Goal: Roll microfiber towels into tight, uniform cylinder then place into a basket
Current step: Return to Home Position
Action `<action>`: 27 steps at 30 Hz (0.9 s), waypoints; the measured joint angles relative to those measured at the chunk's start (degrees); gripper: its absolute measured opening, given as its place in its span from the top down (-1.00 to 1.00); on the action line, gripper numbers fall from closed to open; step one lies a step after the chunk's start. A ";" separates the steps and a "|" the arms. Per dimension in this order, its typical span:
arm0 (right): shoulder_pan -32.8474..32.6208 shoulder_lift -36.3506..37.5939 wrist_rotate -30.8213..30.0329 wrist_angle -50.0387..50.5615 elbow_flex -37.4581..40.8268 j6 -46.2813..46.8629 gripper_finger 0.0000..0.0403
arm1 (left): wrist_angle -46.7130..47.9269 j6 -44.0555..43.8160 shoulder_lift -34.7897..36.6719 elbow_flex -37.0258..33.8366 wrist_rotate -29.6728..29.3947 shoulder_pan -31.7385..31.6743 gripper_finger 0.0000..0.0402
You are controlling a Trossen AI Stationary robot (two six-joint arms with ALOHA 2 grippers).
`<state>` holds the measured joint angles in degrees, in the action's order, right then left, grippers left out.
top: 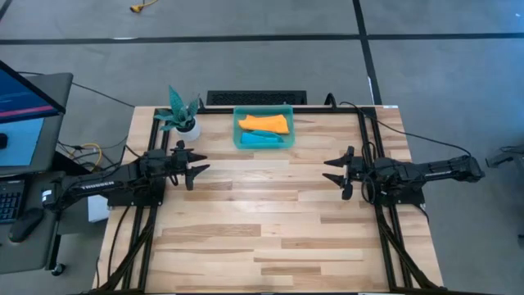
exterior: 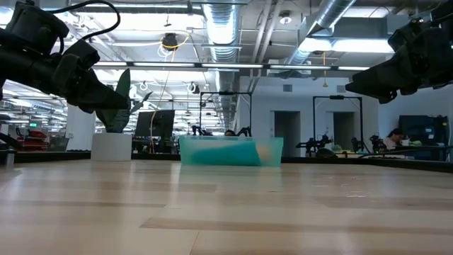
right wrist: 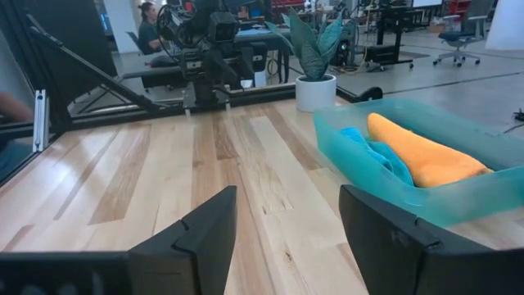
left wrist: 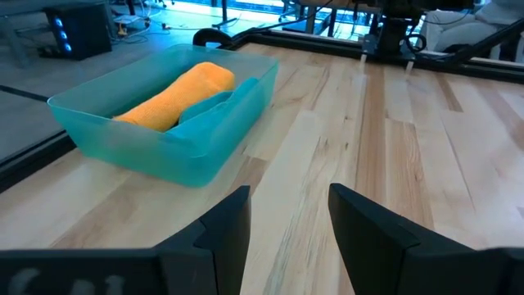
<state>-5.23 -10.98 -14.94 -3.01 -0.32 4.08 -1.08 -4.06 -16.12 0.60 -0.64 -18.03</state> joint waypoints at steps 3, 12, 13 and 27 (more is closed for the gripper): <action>0.00 0.00 -0.01 0.00 0.00 0.00 -0.18 | 0.00 -0.07 0.00 0.00 0.00 -0.01 0.22; 0.00 0.00 0.00 0.00 0.00 0.00 -0.18 | 0.00 0.01 -0.01 0.00 0.00 0.00 0.22; 0.00 0.00 0.00 0.00 0.00 0.00 -0.18 | 0.00 0.32 0.00 0.00 0.00 -0.01 0.22; 0.00 0.00 0.00 0.00 0.00 0.00 -0.18 | 0.00 0.73 -0.01 0.00 0.00 0.00 0.22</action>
<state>-5.24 -10.98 -14.94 -3.01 -0.32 4.08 -1.08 -3.33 -16.13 0.60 -0.64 -18.03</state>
